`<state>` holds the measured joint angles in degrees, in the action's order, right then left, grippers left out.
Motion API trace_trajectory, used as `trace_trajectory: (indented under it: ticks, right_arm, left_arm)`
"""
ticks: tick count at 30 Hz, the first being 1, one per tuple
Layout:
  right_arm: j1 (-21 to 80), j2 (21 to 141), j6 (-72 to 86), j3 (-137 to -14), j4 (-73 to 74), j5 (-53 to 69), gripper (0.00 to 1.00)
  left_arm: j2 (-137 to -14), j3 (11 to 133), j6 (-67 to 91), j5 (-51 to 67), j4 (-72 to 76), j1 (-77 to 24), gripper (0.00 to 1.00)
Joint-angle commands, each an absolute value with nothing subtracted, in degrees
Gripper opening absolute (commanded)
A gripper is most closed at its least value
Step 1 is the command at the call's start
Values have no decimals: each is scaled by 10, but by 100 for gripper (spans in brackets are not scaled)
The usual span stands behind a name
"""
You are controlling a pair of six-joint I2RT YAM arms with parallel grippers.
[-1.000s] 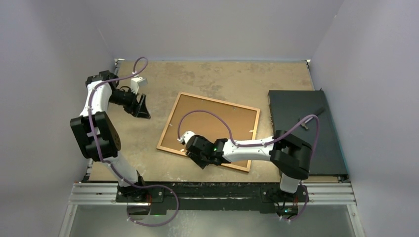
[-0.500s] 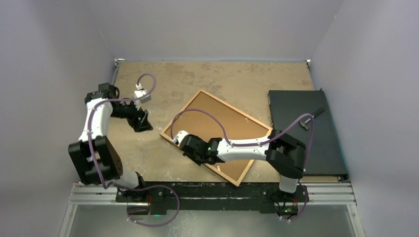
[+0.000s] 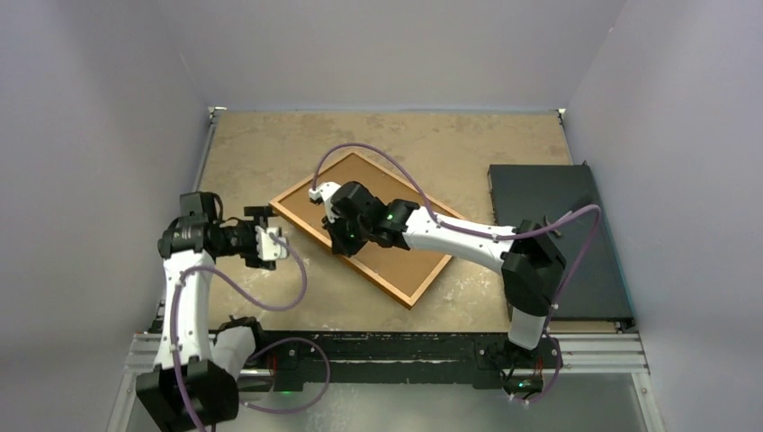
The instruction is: Put the photo into the frame
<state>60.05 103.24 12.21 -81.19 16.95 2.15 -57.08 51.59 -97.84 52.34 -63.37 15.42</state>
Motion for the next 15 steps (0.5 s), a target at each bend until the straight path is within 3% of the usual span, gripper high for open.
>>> trace_trajectory:
  ticks: [1, 5, 10, 15]
  right_arm:
    - [606, 1016, 124, -909, 163, 117, 0]
    - [604, 1031, 135, -954, 189, 149, 0]
    - [600, 1029, 146, -984, 206, 171, 0]
    - [593, 1033, 144, -1007, 231, 170, 0]
  left_arm:
    - [-507, 470, -1050, 493, -483, 94, 77]
    - [-504, 479, -1053, 430, -452, 17, 75]
    - [-504, 480, -1105, 385, -457, -13, 65]
    - [-504, 494, -1127, 384, -484, -13, 41]
